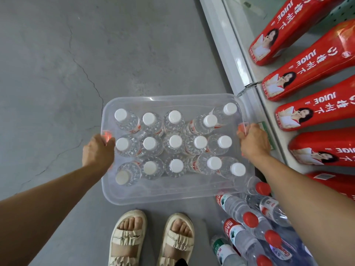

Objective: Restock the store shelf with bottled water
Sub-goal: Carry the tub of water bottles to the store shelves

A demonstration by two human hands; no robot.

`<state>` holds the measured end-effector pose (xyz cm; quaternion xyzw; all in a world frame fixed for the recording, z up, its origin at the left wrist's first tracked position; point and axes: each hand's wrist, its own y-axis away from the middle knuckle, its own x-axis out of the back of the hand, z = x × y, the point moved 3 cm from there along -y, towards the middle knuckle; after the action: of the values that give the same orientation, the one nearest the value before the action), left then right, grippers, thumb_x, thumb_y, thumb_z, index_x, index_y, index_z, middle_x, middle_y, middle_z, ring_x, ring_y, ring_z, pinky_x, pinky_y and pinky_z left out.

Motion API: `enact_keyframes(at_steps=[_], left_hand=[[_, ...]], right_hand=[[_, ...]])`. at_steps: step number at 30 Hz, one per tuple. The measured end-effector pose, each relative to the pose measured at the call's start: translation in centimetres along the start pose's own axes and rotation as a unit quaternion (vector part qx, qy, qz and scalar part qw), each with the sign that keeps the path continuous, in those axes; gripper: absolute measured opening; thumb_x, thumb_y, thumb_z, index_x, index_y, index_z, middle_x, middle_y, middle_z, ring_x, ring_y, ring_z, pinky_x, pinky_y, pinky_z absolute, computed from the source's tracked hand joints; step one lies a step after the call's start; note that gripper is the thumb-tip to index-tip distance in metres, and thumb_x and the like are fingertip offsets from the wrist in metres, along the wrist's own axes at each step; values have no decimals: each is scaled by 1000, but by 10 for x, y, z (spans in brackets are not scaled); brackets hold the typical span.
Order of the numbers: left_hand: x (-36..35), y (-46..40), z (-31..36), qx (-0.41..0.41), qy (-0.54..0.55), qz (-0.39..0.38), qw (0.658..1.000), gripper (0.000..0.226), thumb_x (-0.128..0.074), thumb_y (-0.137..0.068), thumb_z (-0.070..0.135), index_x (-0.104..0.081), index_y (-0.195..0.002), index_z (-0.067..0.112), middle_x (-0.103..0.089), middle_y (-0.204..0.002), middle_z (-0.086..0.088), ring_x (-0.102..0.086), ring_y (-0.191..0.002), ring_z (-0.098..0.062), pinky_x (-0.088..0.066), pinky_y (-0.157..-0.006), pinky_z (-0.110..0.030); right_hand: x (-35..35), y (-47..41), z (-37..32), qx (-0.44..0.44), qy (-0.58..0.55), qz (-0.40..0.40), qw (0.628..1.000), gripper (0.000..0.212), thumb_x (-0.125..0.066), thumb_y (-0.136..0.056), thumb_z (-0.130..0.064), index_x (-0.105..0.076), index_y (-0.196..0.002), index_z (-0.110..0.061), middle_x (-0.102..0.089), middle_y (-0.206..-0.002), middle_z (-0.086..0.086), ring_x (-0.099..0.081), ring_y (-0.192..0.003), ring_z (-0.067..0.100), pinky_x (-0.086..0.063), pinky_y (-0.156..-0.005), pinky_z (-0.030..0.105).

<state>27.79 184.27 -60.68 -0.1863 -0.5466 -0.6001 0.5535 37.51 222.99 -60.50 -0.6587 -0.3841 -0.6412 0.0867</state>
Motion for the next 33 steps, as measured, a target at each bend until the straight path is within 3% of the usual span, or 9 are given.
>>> enact_keyframes(at_steps=[3, 6, 12, 15, 17, 19, 23, 33], left_hand=[[-1, 0, 0, 6, -9, -6, 1000, 37, -41, -96, 28, -52, -104, -7, -58, -98, -30, -53, -97, -44, -32, -72, -36], [-1, 0, -1, 13, -17, -9, 1000, 39, -40, -96, 29, -53, -105, -6, -59, -100, -32, -53, -98, -45, -32, -71, -36], [-2, 0, -1, 22, -18, -23, 999, 40, -38, -96, 32, -50, -105, -5, -57, -94, -28, -44, -77, -32, -33, -67, -36], [1, 6, 3, 37, -10, -33, 999, 36, -38, -98, 30, -45, -108, -4, -48, -91, -22, -40, -78, -30, -31, -67, -38], [5, 8, 3, 32, -17, -53, 998, 35, -40, -97, 30, -46, -105, -4, -53, -93, -24, -45, -78, -33, -34, -66, -39], [12, 13, 6, 21, -36, -74, 996, 37, -43, -96, 29, -49, -106, -6, -57, -103, -29, -51, -85, -38, -38, -69, -40], [36, 36, 20, 40, -53, -110, 992, 46, -45, -96, 27, -40, -132, 0, -43, -130, -27, -47, -114, -44, -38, -90, -45], [97, 105, 75, -60, -91, -167, 980, 50, -55, -92, 23, -36, -136, 9, -41, -134, -18, -49, -115, -39, -45, -93, -47]], right_hand=[[0, 1, 0, 3, -6, 5, 1000, 32, -55, -94, -28, -49, -108, 1, -61, -104, 24, -58, -96, 40, -37, -67, 37], [-1, 2, 0, 17, -21, 9, 1000, 32, -54, -94, -27, -48, -109, 1, -61, -103, 25, -58, -94, 41, -37, -66, 37], [3, 11, -2, 23, -32, 12, 999, 28, -52, -96, -22, -48, -110, 2, -61, -104, 23, -58, -95, 40, -36, -67, 35], [4, 16, -3, 16, -45, 17, 999, 22, -51, -95, -13, -50, -111, 2, -59, -108, 23, -58, -97, 39, -38, -69, 35], [5, 21, -3, 18, -58, 11, 998, 22, -51, -93, -9, -50, -113, 1, -58, -110, 21, -58, -97, 38, -42, -72, 36], [10, 30, -2, 17, -64, -8, 998, 27, -53, -92, -9, -50, -117, -1, -57, -112, 19, -58, -96, 36, -43, -73, 35], [34, 55, -1, 24, -56, -44, 997, 35, -60, -88, -13, -51, -119, -2, -56, -116, 19, -57, -101, 35, -44, -80, 35], [119, 143, -4, -1, -60, -94, 994, 42, -63, -89, -19, -50, -127, -6, -48, -129, 16, -49, -118, 32, -42, -92, 36]])
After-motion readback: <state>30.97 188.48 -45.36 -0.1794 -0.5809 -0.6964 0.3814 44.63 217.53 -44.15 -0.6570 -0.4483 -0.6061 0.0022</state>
